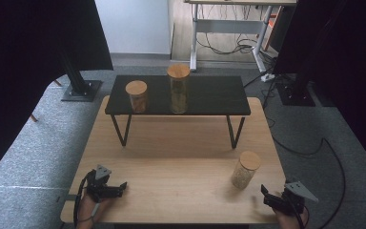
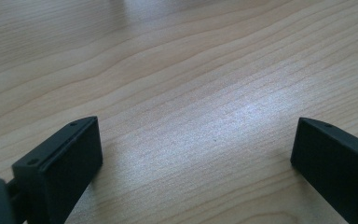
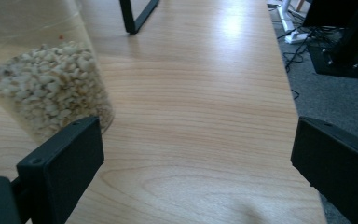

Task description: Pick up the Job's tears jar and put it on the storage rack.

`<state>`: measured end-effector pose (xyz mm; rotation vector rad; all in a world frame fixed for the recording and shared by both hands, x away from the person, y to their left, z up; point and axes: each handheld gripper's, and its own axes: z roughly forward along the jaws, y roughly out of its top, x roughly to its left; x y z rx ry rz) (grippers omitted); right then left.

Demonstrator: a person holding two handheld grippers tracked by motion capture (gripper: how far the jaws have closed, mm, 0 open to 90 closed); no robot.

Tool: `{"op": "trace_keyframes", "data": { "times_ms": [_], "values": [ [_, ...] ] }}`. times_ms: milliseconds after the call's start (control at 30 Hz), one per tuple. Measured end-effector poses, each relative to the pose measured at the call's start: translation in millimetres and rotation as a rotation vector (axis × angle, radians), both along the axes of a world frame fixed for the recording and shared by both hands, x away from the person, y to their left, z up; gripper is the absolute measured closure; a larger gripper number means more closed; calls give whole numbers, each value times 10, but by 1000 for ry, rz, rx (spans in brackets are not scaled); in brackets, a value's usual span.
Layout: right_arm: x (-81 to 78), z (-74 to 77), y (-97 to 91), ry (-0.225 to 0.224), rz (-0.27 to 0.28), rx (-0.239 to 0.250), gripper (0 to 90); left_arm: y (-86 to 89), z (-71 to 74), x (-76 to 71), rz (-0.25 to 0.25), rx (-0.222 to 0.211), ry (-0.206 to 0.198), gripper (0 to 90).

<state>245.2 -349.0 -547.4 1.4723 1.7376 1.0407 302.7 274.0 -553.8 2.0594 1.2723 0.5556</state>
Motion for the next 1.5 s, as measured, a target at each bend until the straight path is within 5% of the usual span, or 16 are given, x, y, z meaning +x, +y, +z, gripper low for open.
{"op": "trace_keyframes", "data": {
  "times_ms": [1500],
  "values": [
    [246,105,432,-12,252,17,57,1,0,0,0,0,0,15]
  ]
}}
